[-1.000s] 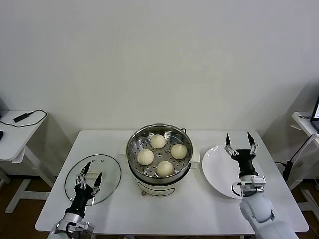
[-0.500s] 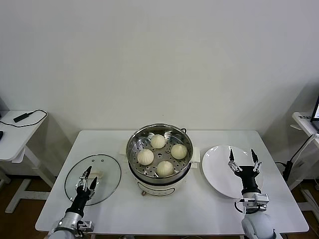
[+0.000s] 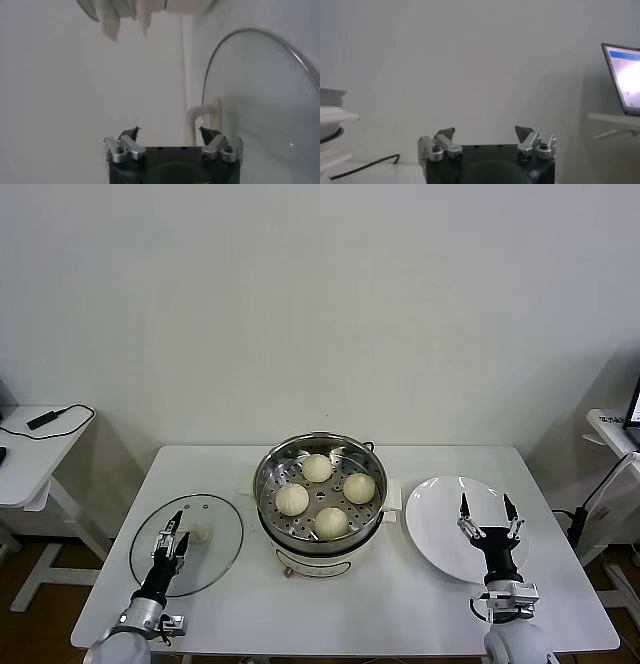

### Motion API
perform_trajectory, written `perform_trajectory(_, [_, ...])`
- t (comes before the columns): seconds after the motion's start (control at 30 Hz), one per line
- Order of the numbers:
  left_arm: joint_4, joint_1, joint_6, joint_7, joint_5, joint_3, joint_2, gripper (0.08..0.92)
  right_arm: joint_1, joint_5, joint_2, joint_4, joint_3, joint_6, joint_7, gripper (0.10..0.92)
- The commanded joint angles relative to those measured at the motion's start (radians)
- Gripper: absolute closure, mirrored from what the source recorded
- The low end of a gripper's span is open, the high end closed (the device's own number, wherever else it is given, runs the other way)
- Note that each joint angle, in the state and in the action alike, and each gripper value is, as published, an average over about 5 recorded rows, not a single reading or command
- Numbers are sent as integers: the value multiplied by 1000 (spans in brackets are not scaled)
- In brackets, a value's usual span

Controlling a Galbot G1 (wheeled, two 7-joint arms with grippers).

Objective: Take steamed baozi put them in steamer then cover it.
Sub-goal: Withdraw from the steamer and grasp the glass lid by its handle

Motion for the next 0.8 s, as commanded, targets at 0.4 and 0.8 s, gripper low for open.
perform_trajectory(0.4, [108, -102, -16, -19, 42, 12, -9, 177, -8, -4, 14, -4, 24, 2, -21, 203])
perform_trajectory(0.8, [159, -120, -22, 2, 34, 15, -13, 372, 2, -4, 12, 6, 28, -4, -18, 203])
